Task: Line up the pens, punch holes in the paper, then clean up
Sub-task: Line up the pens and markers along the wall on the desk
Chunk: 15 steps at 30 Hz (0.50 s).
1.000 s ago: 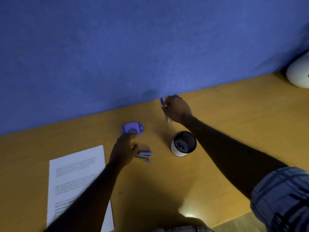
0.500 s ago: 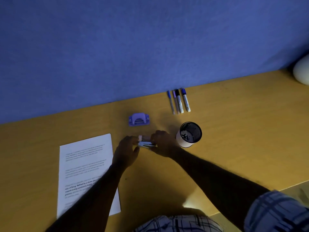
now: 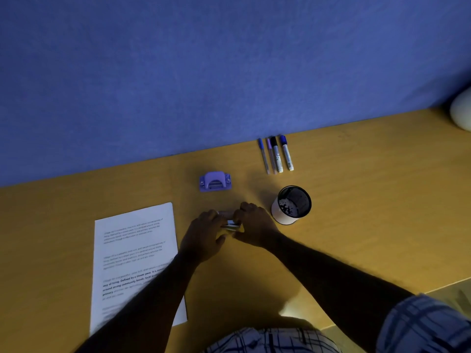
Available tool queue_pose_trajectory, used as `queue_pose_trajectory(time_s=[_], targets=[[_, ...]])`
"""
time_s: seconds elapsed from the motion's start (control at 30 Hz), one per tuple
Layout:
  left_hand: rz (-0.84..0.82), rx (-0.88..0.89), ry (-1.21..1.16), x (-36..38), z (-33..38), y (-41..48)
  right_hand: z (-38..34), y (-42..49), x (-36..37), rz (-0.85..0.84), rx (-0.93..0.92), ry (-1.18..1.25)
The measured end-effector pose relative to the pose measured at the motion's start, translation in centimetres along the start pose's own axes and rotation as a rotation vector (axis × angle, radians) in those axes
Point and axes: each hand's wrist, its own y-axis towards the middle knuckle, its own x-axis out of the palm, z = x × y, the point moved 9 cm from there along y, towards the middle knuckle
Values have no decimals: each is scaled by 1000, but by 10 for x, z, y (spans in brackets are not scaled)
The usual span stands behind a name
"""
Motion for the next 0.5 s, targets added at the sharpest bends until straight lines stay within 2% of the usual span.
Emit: queue_pose_trajectory(time_s=[0.07, 0.13, 0.2, 0.3, 0.5], targets=[[-23, 0, 23, 4, 1, 0, -3, 2, -7, -1, -14, -6], [-22, -18, 31, 4, 0, 1, -7, 6, -18, 80, -59, -8], [-25, -28, 42, 4, 0, 2, -4, 13, -25, 122, -28, 29], [-55, -22, 76, 9, -2, 5, 4, 28, -17, -6, 46, 25], [-73, 1, 131, 11, -2, 9, -4, 45, -12, -97, -38, -141]])
